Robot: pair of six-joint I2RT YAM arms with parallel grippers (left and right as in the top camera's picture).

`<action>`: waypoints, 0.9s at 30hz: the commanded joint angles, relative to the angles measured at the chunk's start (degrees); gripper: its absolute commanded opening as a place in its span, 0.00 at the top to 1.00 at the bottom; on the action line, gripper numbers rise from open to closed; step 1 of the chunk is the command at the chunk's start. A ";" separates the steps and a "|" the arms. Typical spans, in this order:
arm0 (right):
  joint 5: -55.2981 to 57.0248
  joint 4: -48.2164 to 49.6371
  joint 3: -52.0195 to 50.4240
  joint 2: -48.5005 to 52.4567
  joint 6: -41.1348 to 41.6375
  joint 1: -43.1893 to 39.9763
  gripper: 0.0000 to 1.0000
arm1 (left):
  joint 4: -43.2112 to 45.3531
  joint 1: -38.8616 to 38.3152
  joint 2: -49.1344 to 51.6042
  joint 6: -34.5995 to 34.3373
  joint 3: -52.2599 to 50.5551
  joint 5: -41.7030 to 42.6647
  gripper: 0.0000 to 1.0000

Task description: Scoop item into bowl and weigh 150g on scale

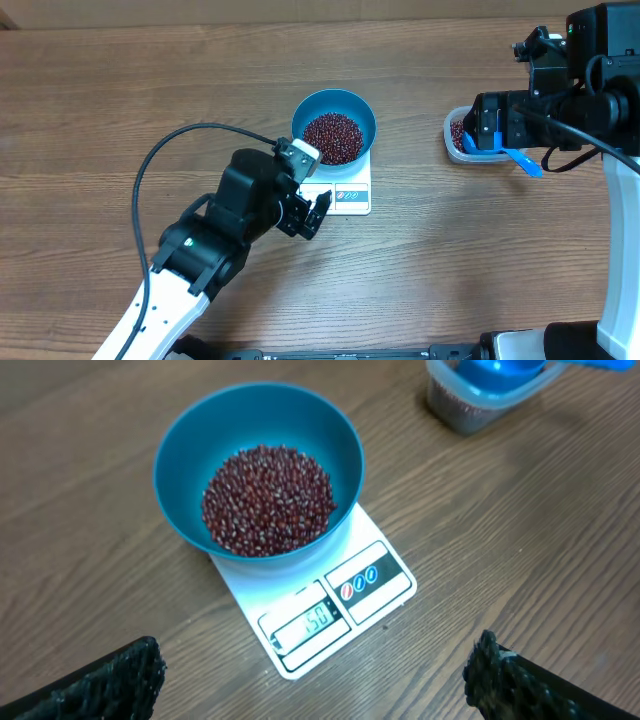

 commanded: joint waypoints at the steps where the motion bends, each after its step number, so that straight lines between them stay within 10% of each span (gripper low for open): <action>1: -0.81 0.11 0.44 -0.83 -1.16 -0.22 0.00 | 0.09 0.11 3.78 -0.59 -0.31 0.00 0.01; 27: -0.81 0.11 0.44 -0.83 -1.16 -0.22 0.00 | 1.66 0.11 15.54 -9.49 -0.31 -4.04 0.00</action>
